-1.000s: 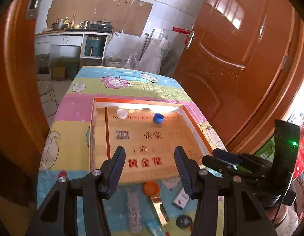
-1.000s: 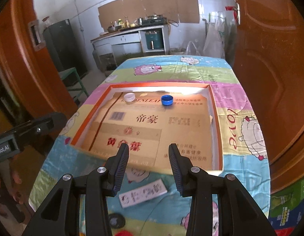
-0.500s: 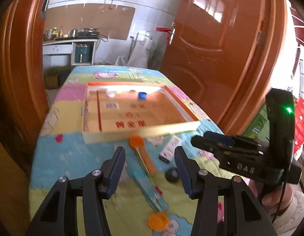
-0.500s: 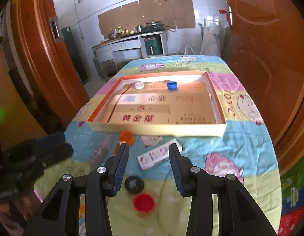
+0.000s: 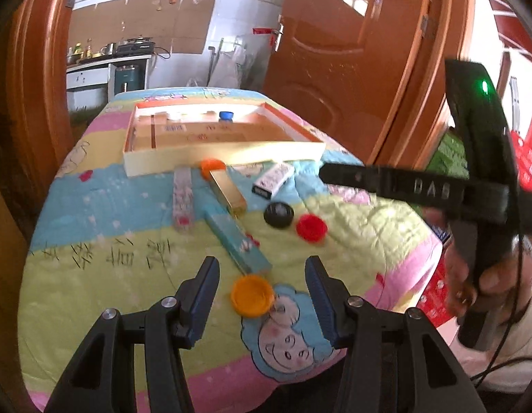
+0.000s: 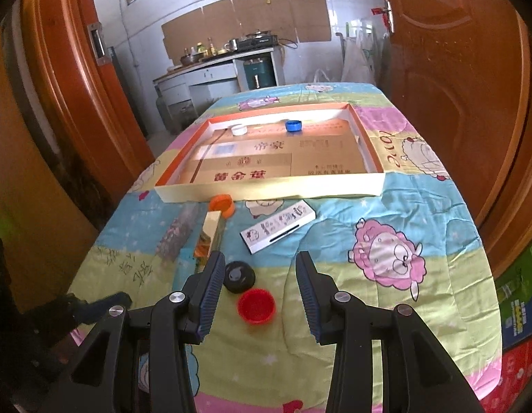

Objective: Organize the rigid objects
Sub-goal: 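Move both open grippers back toward the remaining caps on the quilt, then grasp the red cap with the right gripper while the left grasps the orange cap, then carry the red and orange caps with both grippers over the tray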

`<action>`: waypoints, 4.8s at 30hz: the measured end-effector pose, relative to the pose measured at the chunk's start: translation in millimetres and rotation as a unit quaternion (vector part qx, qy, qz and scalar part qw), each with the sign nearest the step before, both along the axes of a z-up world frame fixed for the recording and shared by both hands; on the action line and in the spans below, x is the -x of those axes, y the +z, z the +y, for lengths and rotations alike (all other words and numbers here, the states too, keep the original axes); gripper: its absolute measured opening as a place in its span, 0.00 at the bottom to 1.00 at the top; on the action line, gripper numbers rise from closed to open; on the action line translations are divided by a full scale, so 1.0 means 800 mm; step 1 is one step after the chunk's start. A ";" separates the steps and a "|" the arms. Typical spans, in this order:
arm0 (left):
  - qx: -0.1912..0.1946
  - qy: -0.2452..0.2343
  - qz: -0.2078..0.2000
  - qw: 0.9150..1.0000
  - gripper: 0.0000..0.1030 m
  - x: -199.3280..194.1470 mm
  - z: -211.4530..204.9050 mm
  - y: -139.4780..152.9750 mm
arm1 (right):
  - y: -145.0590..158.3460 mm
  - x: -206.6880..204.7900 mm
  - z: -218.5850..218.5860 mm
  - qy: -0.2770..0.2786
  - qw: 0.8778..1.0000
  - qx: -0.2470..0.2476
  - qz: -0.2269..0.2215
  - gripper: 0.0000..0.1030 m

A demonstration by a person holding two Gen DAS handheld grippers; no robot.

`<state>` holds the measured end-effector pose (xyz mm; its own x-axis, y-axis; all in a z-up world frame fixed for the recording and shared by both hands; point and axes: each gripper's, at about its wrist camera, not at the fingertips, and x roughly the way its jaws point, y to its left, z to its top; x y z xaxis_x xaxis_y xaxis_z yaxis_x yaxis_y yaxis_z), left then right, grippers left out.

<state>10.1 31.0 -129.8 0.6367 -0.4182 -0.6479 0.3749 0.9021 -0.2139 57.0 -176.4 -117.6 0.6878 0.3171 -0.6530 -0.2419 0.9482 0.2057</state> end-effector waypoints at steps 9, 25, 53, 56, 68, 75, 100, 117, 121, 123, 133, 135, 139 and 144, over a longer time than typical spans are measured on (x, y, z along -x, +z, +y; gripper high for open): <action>-0.022 0.015 0.000 1.000 0.50 0.002 -0.004 -0.026 | -0.009 0.009 -0.001 0.001 1.000 0.014 -0.005 0.43; 0.007 0.020 0.005 1.000 0.30 0.003 0.005 -0.031 | -0.059 0.009 0.014 0.039 0.998 0.055 0.004 0.43; 0.025 0.023 -0.007 0.999 0.30 0.009 0.016 -0.018 | -0.068 0.007 0.031 0.059 0.995 0.085 -0.005 0.29; 0.024 0.025 -0.014 0.999 0.30 0.010 0.016 -0.012 | -0.062 0.011 0.031 0.058 0.995 0.081 -0.012 0.29; 0.022 0.023 -0.030 0.999 0.30 0.002 0.013 0.018 | -0.030 0.020 0.036 0.061 0.995 0.065 -0.036 0.29; 0.024 0.035 -0.034 0.999 0.30 -0.017 0.010 0.038 | -0.013 0.016 0.028 0.050 0.996 0.053 -0.046 0.29; 0.021 0.068 -0.021 0.997 0.30 -0.182 -0.007 0.109 | 0.058 -0.093 -0.030 0.002 0.997 0.013 -0.070 0.30; 0.004 0.070 -0.002 0.998 0.30 -0.271 -0.022 0.113 | 0.072 -0.175 -0.046 0.003 0.997 0.031 -0.065 0.30; 0.001 0.071 0.005 0.997 0.30 -0.288 -0.025 0.109 | 0.070 -0.190 -0.050 0.003 0.998 0.032 -0.060 0.30; -0.001 0.070 0.007 0.998 0.30 -0.295 -0.026 0.109 | 0.069 -0.199 -0.051 0.004 0.998 0.034 -0.057 0.30; -0.010 0.071 0.018 0.997 0.30 -0.345 -0.027 0.105 | 0.063 -0.248 -0.045 0.009 0.998 0.048 -0.046 0.30; -0.012 0.070 0.021 0.997 0.30 -0.354 -0.028 0.103 | 0.062 -0.256 -0.043 0.010 0.998 0.053 -0.046 0.30; -0.015 0.069 0.027 0.997 0.30 -0.370 -0.031 0.097 | 0.058 -0.274 -0.040 0.014 0.997 0.063 -0.043 0.30; -0.018 0.069 0.039 0.997 0.30 -0.388 -0.032 0.087 | 0.052 -0.301 -0.039 0.018 0.997 0.068 -0.035 0.30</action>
